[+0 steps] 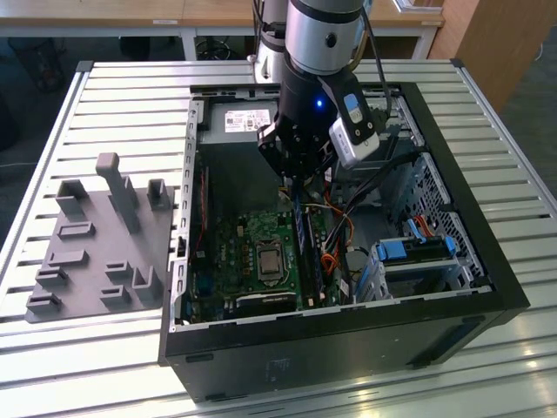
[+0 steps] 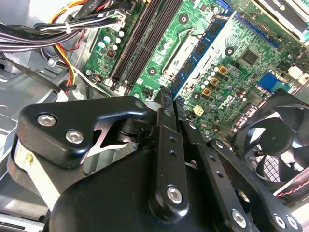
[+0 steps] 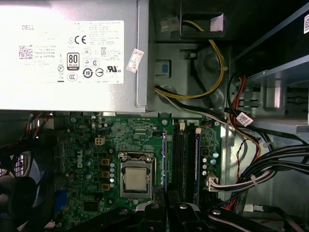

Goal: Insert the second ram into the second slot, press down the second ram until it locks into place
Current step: 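Insert the second ram into the second slot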

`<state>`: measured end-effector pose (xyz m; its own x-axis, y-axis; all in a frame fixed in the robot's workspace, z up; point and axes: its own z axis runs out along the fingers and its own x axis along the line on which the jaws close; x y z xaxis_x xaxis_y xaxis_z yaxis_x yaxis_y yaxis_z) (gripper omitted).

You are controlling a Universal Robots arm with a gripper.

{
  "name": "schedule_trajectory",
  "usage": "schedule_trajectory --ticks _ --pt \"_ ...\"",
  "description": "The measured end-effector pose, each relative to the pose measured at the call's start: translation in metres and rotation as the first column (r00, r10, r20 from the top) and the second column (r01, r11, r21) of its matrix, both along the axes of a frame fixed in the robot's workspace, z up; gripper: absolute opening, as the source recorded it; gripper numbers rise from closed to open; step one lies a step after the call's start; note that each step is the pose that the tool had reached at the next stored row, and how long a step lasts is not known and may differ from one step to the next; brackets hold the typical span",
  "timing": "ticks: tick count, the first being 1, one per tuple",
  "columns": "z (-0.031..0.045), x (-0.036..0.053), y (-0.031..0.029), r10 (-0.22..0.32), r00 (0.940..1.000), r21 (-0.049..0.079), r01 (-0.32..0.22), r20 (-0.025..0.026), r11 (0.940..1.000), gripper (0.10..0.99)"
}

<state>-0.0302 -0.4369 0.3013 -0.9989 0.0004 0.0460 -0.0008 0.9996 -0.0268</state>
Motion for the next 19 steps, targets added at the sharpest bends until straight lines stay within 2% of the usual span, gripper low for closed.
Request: schedule_trajectory --ticks 6,19 --pt "-0.001 0.0002 0.0 0.0 1.0 0.0 0.0 -0.0038 1.0 0.137" --pt "-0.0042 0.0003 0.0 0.0 1.0 0.0 0.0 -0.004 1.0 0.137"
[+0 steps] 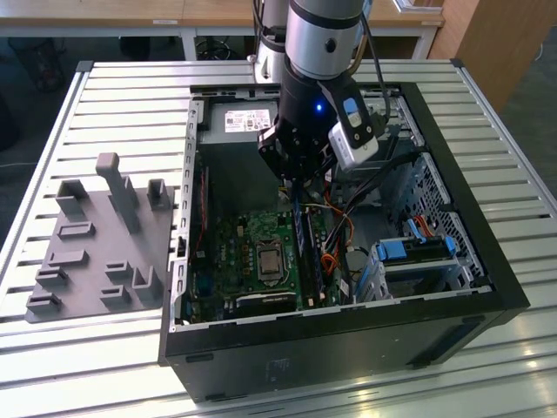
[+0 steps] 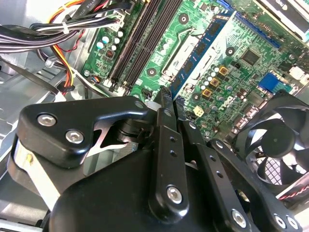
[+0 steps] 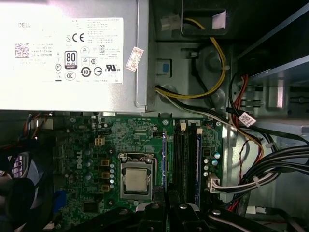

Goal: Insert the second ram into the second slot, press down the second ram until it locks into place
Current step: 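Insert the second ram into the second slot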

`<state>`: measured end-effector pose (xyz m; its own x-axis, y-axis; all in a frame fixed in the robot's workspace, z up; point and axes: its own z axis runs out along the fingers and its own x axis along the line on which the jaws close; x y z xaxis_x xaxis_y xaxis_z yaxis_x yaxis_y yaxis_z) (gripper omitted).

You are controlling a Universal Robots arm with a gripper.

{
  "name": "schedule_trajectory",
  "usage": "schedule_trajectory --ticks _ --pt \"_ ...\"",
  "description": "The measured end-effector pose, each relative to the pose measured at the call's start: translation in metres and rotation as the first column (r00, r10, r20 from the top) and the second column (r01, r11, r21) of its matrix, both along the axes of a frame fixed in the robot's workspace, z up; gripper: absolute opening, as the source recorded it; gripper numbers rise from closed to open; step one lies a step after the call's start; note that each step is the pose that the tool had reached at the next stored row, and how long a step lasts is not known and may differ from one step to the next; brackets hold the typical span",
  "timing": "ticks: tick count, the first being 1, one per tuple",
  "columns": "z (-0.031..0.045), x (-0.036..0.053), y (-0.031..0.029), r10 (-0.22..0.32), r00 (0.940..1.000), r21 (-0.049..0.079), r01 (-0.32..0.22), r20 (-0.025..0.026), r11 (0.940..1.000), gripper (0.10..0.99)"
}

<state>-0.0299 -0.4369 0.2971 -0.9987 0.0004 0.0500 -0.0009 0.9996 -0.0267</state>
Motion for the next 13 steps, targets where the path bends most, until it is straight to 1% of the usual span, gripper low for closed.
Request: schedule_trajectory --ticks 11,13 --pt "-0.0025 0.0 0.0 0.0 1.0 0.0 0.0 0.0 1.0 0.137" --pt "-0.0042 0.0 0.0 0.0 1.0 0.0 0.0 0.0 1.0 0.137"
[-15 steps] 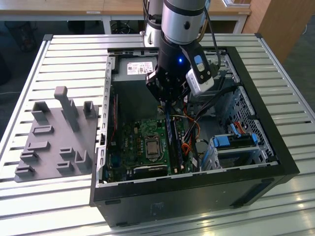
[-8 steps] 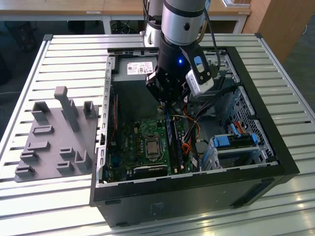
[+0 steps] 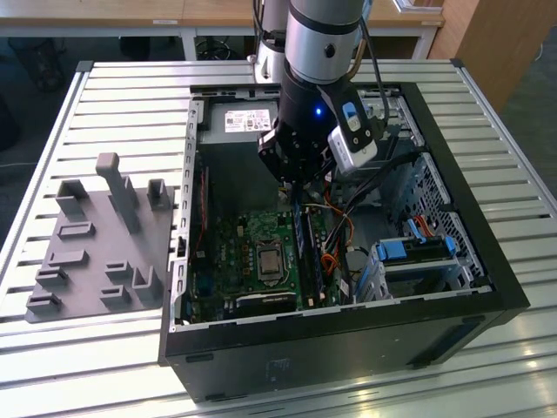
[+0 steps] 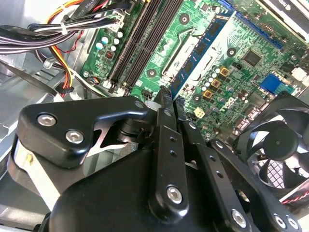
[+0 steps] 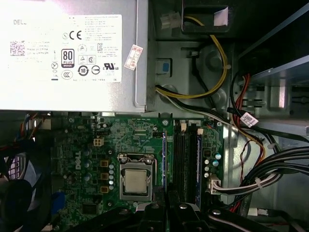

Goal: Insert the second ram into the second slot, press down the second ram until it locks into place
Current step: 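Insert the second ram into the second slot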

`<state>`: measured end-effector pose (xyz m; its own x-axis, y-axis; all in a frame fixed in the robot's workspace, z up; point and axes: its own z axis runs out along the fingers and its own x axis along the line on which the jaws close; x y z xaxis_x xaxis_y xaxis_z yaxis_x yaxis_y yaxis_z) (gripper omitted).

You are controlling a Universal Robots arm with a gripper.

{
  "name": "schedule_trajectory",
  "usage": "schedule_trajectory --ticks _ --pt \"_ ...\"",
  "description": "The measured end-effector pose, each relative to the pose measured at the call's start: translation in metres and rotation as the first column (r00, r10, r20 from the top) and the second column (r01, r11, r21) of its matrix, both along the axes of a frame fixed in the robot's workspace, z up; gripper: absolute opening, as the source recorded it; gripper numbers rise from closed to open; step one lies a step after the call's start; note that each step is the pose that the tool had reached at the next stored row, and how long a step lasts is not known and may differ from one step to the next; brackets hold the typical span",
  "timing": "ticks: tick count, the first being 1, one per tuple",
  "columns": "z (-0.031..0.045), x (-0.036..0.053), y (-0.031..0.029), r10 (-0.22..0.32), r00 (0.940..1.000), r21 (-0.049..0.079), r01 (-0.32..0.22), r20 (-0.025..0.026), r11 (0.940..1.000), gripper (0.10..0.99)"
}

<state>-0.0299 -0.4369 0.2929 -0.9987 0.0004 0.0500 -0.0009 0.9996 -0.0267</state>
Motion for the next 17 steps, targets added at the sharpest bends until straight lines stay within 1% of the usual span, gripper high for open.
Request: schedule_trajectory --ticks 17 --pt "-0.0033 0.0 0.0 0.0 1.0 0.0 0.0 0.0 1.0 0.137"
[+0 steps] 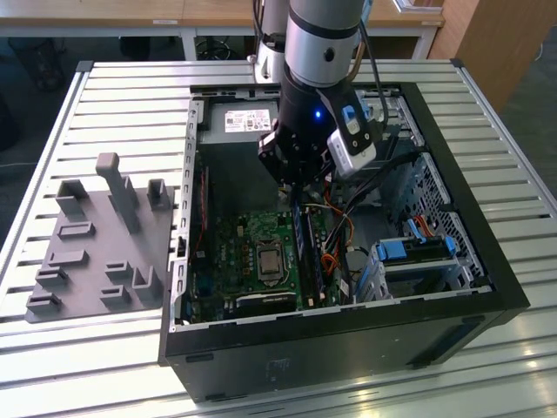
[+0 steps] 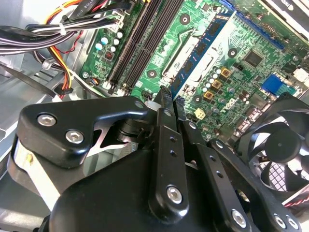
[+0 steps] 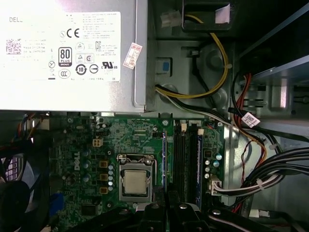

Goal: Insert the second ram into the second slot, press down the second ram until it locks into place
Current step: 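Insert the second ram into the second slot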

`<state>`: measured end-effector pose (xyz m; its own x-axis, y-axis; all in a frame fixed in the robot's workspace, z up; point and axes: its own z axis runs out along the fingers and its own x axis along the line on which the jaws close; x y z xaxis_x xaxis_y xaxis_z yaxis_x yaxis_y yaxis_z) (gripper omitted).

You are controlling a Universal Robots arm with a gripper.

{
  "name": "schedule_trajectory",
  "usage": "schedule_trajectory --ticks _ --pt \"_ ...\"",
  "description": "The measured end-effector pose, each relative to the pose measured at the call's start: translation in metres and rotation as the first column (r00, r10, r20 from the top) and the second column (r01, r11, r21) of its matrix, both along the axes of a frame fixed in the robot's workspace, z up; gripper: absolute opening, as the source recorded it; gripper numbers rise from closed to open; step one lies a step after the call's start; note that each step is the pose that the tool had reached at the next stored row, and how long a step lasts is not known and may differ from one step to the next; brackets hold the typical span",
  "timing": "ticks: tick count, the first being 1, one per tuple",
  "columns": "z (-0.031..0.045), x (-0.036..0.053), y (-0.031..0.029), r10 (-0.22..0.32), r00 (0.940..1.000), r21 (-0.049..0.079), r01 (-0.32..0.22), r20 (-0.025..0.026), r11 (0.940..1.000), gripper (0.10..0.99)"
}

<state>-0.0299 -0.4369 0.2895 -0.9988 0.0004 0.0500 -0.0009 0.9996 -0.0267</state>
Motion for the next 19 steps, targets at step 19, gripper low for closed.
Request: schedule_trajectory --ticks 19 --pt "-0.0168 0.0022 0.0 0.0 1.0 0.0 0.0 -0.002 1.0 0.137"
